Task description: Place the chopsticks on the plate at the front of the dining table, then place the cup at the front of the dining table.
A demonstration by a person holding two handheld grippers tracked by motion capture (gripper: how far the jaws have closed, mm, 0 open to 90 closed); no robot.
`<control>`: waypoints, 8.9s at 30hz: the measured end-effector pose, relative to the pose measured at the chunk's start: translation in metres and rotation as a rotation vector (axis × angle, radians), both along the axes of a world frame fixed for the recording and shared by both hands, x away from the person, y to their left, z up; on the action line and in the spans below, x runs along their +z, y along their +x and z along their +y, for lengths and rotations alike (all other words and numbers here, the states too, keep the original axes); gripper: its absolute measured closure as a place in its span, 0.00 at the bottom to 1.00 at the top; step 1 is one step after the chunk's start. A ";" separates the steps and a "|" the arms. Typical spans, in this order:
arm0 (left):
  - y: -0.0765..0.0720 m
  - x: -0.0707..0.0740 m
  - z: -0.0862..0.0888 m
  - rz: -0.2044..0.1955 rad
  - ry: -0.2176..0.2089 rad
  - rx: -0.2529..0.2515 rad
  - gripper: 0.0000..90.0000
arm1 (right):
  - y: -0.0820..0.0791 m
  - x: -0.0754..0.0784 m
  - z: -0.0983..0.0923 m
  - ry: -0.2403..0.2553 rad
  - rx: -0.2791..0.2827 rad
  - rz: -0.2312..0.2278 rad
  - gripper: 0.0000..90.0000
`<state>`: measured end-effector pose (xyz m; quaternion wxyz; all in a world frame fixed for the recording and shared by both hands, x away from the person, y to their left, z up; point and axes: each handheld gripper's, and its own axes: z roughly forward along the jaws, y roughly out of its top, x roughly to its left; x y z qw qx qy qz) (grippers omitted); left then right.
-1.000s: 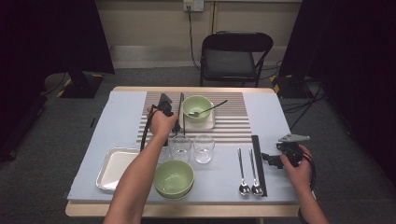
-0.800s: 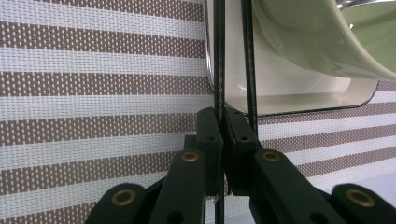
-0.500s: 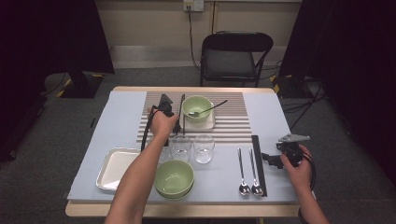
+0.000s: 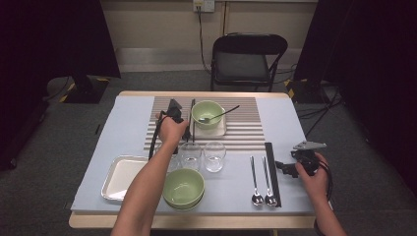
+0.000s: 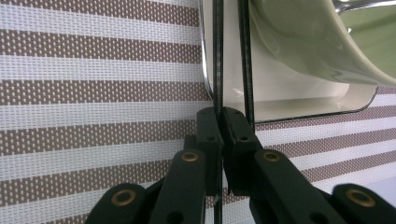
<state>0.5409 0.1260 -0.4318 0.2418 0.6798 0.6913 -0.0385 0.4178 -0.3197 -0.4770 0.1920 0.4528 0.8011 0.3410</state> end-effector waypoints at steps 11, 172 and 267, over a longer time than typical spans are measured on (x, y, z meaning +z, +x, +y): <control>0.001 0.000 0.001 -0.004 0.000 -0.003 0.96 | 0.000 0.000 0.000 0.002 0.000 0.004 0.17; 0.002 0.005 -0.014 -0.007 -0.008 -0.018 0.88 | 0.000 0.000 0.000 0.002 0.001 0.004 0.17; -0.034 0.050 0.057 -0.192 -0.020 -0.023 0.36 | 0.000 0.000 0.000 0.001 0.003 0.002 0.17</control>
